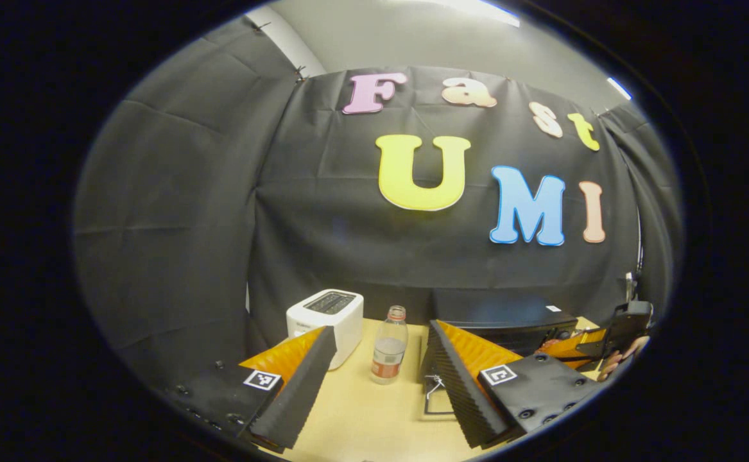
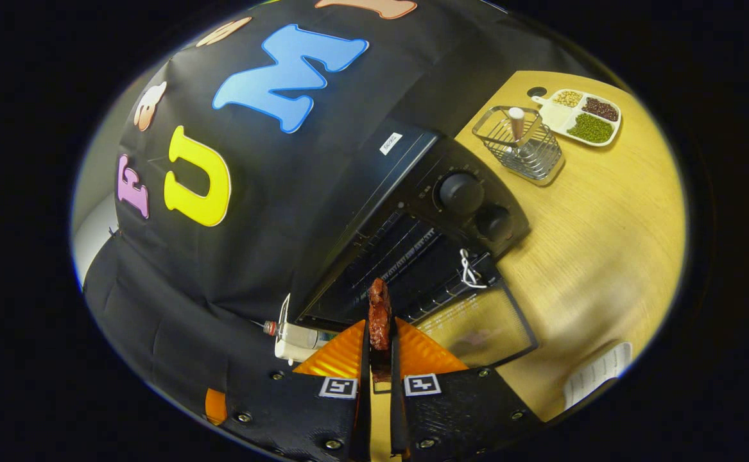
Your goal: Open the electric oven with the left hand, put the food in, and close the electric oven.
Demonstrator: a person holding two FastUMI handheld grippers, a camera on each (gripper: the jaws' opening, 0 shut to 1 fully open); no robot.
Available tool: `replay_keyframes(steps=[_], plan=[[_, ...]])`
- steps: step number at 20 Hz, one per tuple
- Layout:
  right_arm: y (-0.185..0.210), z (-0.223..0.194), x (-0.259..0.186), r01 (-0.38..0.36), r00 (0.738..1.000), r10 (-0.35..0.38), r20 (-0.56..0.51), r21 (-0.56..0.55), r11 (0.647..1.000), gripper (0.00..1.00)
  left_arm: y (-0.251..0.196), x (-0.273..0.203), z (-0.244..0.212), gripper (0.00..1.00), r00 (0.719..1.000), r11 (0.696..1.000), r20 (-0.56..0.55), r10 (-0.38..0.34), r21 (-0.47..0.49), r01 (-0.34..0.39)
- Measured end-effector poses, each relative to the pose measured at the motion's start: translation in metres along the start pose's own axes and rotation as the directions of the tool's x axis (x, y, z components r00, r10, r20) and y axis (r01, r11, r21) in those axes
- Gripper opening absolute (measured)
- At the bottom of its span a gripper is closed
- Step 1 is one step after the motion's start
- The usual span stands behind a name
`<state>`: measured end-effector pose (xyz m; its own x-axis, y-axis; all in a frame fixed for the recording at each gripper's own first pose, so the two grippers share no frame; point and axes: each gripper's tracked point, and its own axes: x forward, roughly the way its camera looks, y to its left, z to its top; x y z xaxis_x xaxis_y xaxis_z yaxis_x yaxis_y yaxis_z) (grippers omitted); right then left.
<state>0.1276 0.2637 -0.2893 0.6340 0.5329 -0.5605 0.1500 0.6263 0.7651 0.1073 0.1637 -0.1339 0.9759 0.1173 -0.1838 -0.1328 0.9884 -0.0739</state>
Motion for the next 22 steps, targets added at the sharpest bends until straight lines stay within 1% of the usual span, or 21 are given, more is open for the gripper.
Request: replay_keyframes(steps=[2,3,5,9,10,13,15,16,20,21,22], plan=[[0.002,-0.002,0.015,0.001,1.000,-0.001,0.004,0.003,1.000,0.12,0.004,0.006,-0.002,1.00,1.000,1.000,-0.007,-0.008,0.004,0.008],[0.002,-0.001,0.022,0.000,1.000,0.000,0.011,0.007,1.000,0.12,0.004,0.005,-0.004,0.97,1.000,1.000,-0.012,-0.010,0.004,0.011],[0.003,0.001,0.036,-0.003,0.999,0.002,0.040,0.012,1.000,0.12,0.009,0.009,-0.007,0.98,1.000,1.000,-0.024,-0.010,0.008,0.011],[0.011,0.014,0.063,-0.049,0.991,0.044,0.128,0.034,0.998,0.12,0.022,0.016,-0.014,0.98,0.998,1.000,-0.055,-0.007,0.015,0.008],[0.011,0.015,0.070,-0.052,0.990,0.048,0.130,0.030,0.998,0.12,0.023,0.015,-0.015,1.00,0.998,1.000,-0.061,-0.010,0.016,0.011],[0.014,0.017,0.083,-0.062,0.989,0.059,0.139,0.018,0.998,0.12,0.024,0.016,-0.017,1.00,0.997,0.999,-0.072,-0.018,0.028,0.020],[0.010,0.018,0.091,-0.053,0.988,0.054,0.146,-0.012,0.999,0.12,0.023,0.017,-0.017,1.00,0.997,0.999,-0.079,-0.023,0.039,0.027],[0.005,0.018,0.093,-0.033,0.988,0.036,0.149,-0.022,0.999,0.12,0.022,0.017,-0.017,1.00,0.996,0.999,-0.079,-0.027,0.042,0.031],[-0.006,0.023,0.098,-0.002,0.987,0.007,0.163,-0.031,1.000,0.12,0.018,0.014,-0.017,1.00,0.996,0.998,-0.080,-0.043,0.040,0.047],[-0.010,0.023,0.098,0.020,0.986,-0.013,0.167,-0.041,0.999,0.12,0.019,0.013,-0.018,1.00,0.996,0.998,-0.082,-0.043,0.042,0.047],[-0.014,0.025,0.099,0.042,0.985,-0.032,0.172,-0.055,0.998,0.15,0.021,0.012,-0.018,1.00,0.996,0.998,-0.079,-0.041,0.044,0.044]])
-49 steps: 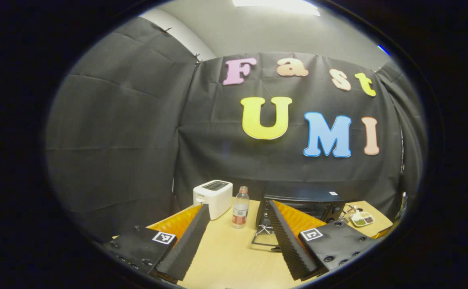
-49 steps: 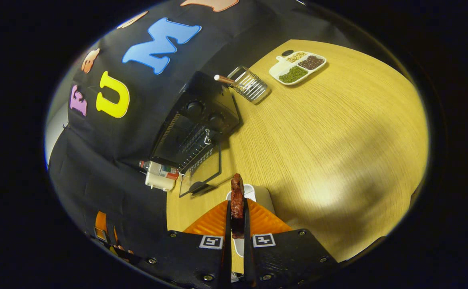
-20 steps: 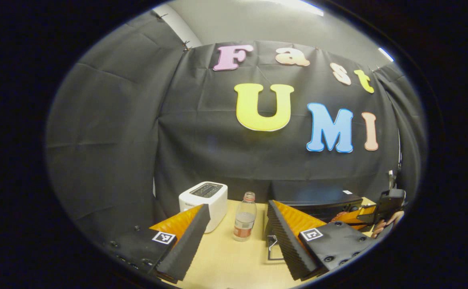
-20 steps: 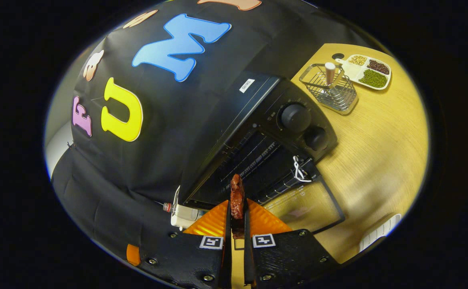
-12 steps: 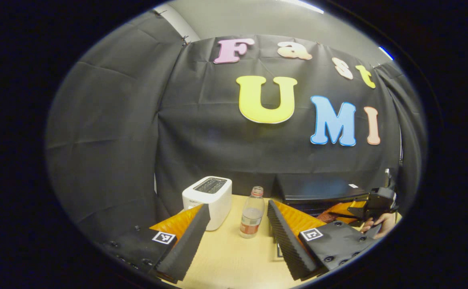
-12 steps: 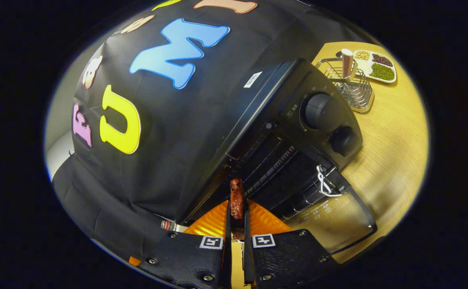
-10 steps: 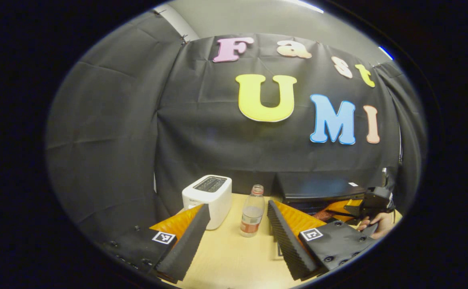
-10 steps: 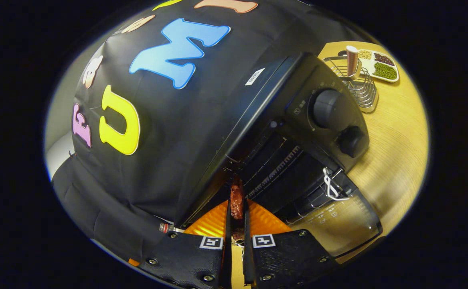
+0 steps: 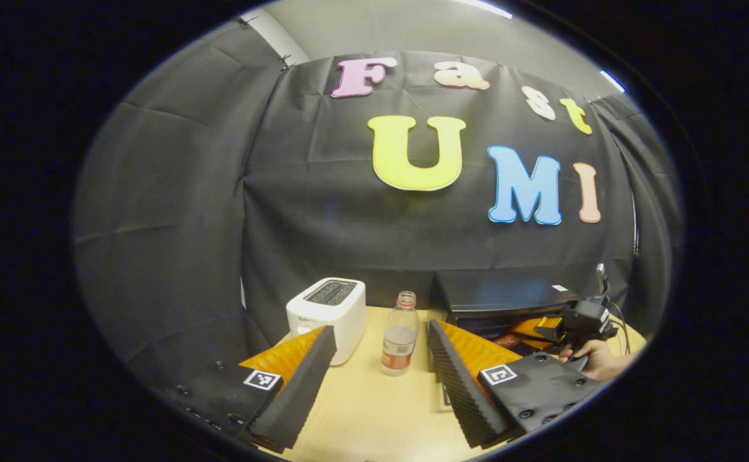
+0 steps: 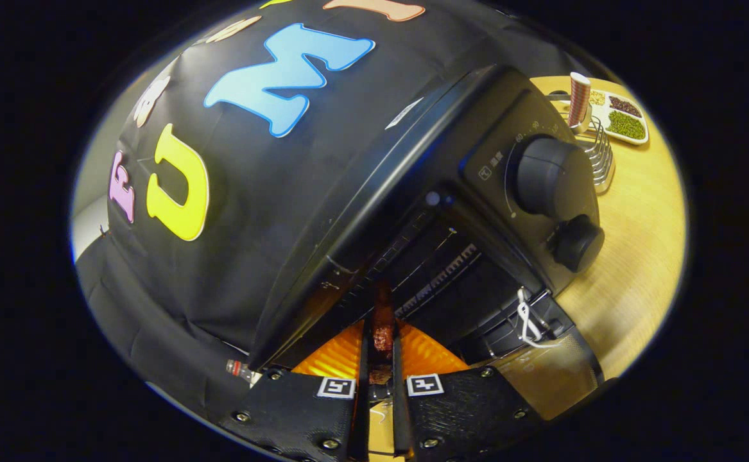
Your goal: Open the electric oven with the left hand, put the food in, and close the electric oven.
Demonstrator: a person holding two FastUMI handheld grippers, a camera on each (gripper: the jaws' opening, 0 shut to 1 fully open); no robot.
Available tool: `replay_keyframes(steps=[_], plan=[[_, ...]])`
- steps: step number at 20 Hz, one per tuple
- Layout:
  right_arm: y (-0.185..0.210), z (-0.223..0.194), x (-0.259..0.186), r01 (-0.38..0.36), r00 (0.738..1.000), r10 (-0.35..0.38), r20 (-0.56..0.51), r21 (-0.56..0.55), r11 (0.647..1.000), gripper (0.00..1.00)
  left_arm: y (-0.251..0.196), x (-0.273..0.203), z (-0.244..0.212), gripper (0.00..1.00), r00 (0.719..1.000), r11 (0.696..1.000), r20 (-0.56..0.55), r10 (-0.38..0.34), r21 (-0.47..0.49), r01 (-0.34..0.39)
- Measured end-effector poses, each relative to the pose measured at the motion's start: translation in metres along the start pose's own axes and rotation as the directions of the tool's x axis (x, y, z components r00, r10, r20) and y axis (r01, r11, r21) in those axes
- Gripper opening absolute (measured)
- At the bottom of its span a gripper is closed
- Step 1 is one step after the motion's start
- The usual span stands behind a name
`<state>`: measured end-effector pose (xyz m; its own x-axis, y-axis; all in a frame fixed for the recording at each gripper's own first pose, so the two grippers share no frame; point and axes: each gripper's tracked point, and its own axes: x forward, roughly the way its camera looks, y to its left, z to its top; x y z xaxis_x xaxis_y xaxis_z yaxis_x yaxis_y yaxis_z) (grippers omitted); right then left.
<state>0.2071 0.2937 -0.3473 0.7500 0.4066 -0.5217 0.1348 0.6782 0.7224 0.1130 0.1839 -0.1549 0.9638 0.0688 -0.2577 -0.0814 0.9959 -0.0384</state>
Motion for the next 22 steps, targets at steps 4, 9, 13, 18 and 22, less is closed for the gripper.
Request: replay_keyframes(steps=[4,9,13,18,22], plan=[[-0.011,0.007,-0.007,0.081,0.996,-0.078,0.036,-0.098,0.992,0.34,0.004,-0.007,-0.001,1.00,1.000,1.000,0.001,0.010,-0.003,-0.010],[-0.015,0.024,-0.026,0.112,0.992,-0.100,0.076,-0.167,0.980,0.97,-0.010,-0.013,0.004,1.00,1.000,1.000,0.014,-0.003,0.017,0.002],[-0.005,0.029,-0.059,0.067,0.996,-0.051,0.071,-0.248,0.966,0.97,-0.041,-0.020,0.004,0.97,0.999,0.999,0.022,-0.043,0.033,0.042],[0.002,0.048,-0.114,0.039,0.995,-0.001,0.099,-0.382,0.923,0.97,-0.088,-0.030,-0.007,0.97,0.995,0.994,0.006,-0.101,0.040,0.100],[0.002,0.064,-0.158,0.033,0.992,0.031,0.125,-0.483,0.875,0.97,-0.125,-0.034,-0.025,0.97,0.990,0.989,-0.022,-0.143,0.032,0.143]])
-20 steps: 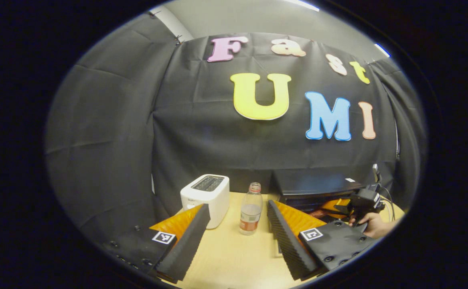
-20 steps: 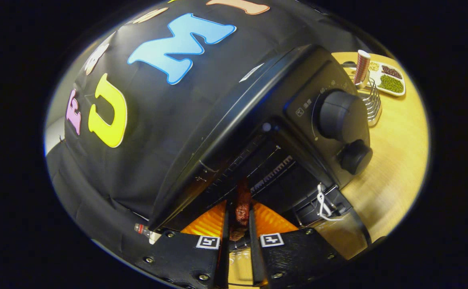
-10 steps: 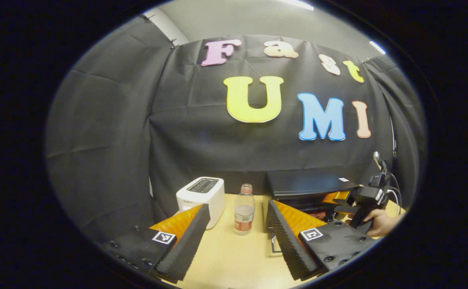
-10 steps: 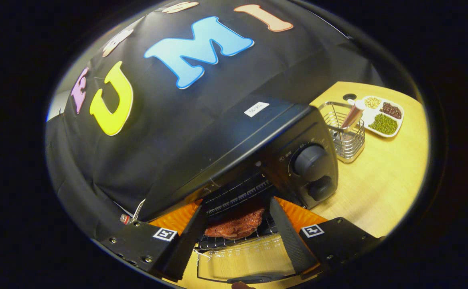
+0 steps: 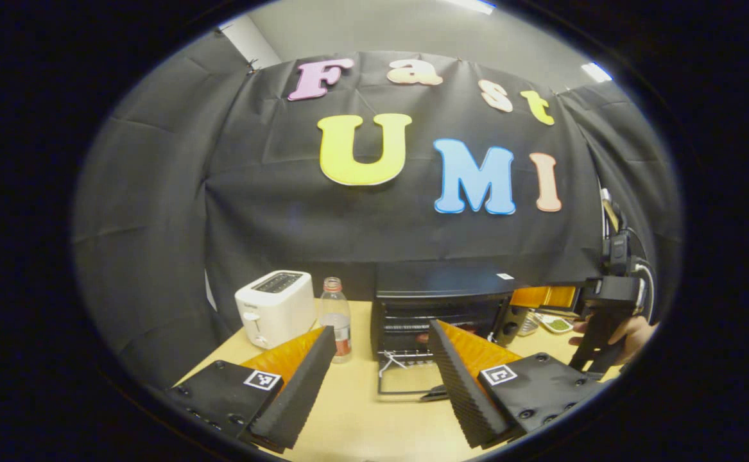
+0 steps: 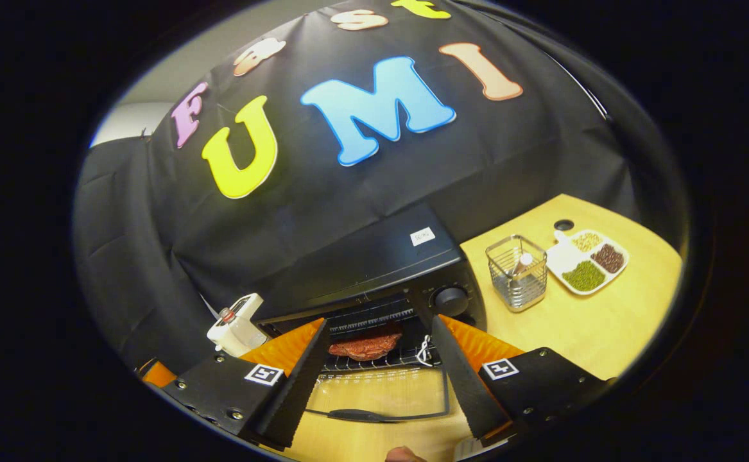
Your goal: Open the electric oven with the left hand, put the food in, and close the electric oven.
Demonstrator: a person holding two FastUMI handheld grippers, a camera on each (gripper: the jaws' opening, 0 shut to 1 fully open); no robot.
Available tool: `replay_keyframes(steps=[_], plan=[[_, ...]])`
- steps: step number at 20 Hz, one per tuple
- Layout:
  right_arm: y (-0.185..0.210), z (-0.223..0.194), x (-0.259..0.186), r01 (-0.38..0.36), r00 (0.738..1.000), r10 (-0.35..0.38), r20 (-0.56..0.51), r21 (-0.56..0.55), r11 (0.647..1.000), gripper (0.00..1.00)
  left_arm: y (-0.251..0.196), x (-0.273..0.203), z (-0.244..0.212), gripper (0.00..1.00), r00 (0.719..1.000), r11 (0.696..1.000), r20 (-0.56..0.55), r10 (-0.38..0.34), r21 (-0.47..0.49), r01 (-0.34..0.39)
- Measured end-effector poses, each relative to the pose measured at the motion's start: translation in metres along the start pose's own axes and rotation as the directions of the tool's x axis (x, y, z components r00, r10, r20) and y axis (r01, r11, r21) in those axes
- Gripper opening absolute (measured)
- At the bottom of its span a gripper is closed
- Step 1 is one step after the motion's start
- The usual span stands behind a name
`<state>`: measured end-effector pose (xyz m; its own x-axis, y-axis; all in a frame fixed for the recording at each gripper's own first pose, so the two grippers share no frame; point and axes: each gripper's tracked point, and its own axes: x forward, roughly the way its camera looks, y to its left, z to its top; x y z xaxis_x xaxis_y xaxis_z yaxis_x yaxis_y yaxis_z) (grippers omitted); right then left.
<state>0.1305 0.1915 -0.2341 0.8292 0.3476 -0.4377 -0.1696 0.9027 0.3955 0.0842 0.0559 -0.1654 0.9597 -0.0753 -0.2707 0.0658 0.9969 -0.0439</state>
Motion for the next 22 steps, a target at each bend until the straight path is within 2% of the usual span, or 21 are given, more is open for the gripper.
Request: replay_keyframes(steps=[1,3,4,9,15,16,19,20,21,22], plan=[[-0.002,0.004,-0.010,-0.003,1.000,0.003,0.007,-0.025,1.000,0.97,-0.008,0.000,-0.005,1.00,1.000,1.000,-0.008,-0.007,0.001,0.007],[-0.010,0.015,-0.028,0.007,0.999,-0.004,0.031,-0.077,0.997,0.97,-0.023,0.003,-0.018,0.97,0.999,1.000,-0.031,-0.023,-0.003,0.023],[-0.015,0.021,-0.036,0.014,0.999,-0.009,0.049,-0.102,0.995,0.97,-0.030,0.004,-0.025,1.00,0.998,1.000,-0.047,-0.031,-0.006,0.030],[-0.024,0.053,-0.075,0.029,0.991,-0.005,0.134,-0.177,0.984,0.96,-0.070,0.013,-0.070,1.00,0.983,0.997,-0.164,-0.078,-0.005,0.078],[-0.046,0.081,-0.111,0.107,0.974,-0.057,0.220,-0.226,0.968,0.96,-0.102,0.029,-0.121,0.98,0.947,0.995,-0.303,-0.104,-0.042,0.096],[-0.050,0.085,-0.116,0.118,0.971,-0.065,0.228,-0.228,0.966,0.97,-0.105,0.033,-0.129,0.91,0.942,0.994,-0.319,-0.105,-0.040,0.098],[-0.066,0.095,-0.129,0.179,0.959,-0.115,0.260,-0.238,0.955,0.97,-0.112,0.042,-0.152,0.92,0.921,0.994,-0.376,-0.106,-0.017,0.108],[-0.071,0.098,-0.133,0.197,0.955,-0.129,0.268,-0.243,0.950,0.96,-0.115,0.046,-0.161,0.98,0.911,0.994,-0.397,-0.109,-0.016,0.112],[-0.076,0.100,-0.136,0.213,0.951,-0.143,0.274,-0.247,0.945,0.98,-0.119,0.049,-0.170,0.92,0.902,0.993,-0.417,-0.112,-0.018,0.115],[-0.080,0.104,-0.138,0.227,0.947,-0.155,0.281,-0.246,0.942,0.98,-0.120,0.052,-0.177,0.98,0.893,0.993,-0.436,-0.110,-0.018,0.113]])
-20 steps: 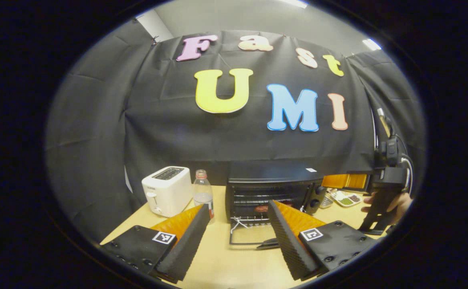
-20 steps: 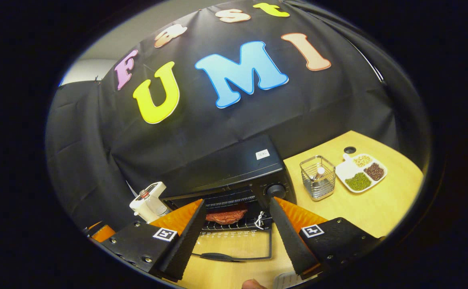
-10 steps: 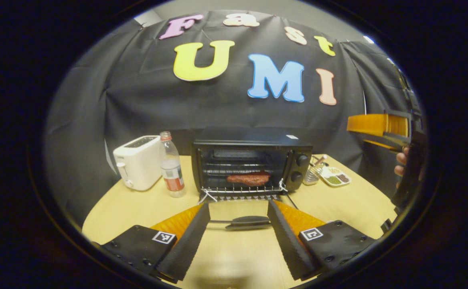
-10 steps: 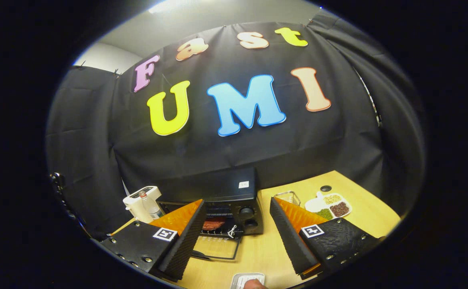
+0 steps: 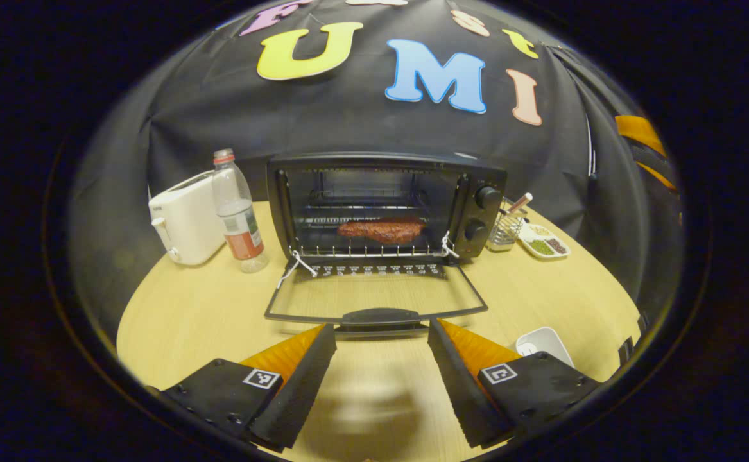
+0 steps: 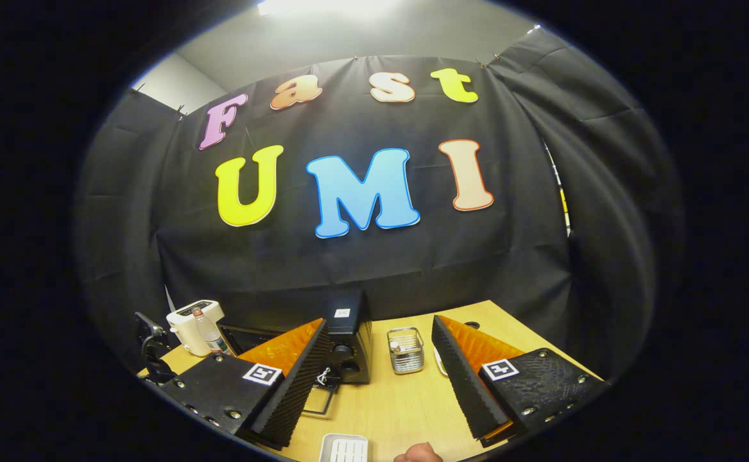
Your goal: Open the electric oven with the left hand, put the food in, and close the electric oven.
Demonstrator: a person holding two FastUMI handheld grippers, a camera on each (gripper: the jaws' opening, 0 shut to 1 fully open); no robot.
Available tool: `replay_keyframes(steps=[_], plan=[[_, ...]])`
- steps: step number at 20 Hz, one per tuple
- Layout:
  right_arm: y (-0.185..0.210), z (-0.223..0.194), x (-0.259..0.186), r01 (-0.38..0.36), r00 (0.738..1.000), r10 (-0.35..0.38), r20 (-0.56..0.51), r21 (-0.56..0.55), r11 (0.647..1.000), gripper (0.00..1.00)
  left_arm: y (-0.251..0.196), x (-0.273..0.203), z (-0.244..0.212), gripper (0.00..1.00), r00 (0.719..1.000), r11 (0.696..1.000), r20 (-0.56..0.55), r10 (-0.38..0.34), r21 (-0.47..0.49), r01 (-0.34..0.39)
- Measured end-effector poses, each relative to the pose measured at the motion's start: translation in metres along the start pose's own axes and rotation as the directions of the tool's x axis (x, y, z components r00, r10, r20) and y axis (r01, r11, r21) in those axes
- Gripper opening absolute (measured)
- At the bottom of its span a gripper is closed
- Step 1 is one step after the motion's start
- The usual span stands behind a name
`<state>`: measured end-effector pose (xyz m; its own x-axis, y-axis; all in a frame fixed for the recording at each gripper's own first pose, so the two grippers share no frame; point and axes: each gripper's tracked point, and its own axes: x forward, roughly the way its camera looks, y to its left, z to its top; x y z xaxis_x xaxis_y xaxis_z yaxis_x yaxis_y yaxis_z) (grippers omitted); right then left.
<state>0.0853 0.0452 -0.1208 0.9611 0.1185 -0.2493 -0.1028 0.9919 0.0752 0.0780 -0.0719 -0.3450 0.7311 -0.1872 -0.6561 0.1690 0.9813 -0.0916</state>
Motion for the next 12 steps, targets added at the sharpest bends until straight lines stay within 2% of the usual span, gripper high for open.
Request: replay_keyframes(steps=[5,6,10,12], plan=[[-0.015,0.003,-0.006,0.036,0.999,-0.036,-0.010,0.002,0.999,0.98,0.001,0.026,-0.024,1.00,0.994,1.000,-0.106,-0.007,-0.014,0.005],[-0.017,0.004,-0.007,0.042,0.999,-0.042,-0.013,-0.006,0.999,0.98,0.003,0.031,-0.027,0.98,0.993,1.000,-0.119,-0.006,-0.020,0.004],[-0.025,0.005,-0.011,0.054,0.998,-0.054,-0.016,-0.024,0.998,0.98,0.004,0.043,-0.034,1.00,0.990,1.000,-0.143,-0.009,-0.031,0.005],[-0.024,0.005,-0.014,0.048,0.999,-0.048,-0.023,-0.019,0.999,0.98,0.005,0.049,-0.036,0.98,0.989,1.000,-0.148,-0.003,-0.025,0.000]])
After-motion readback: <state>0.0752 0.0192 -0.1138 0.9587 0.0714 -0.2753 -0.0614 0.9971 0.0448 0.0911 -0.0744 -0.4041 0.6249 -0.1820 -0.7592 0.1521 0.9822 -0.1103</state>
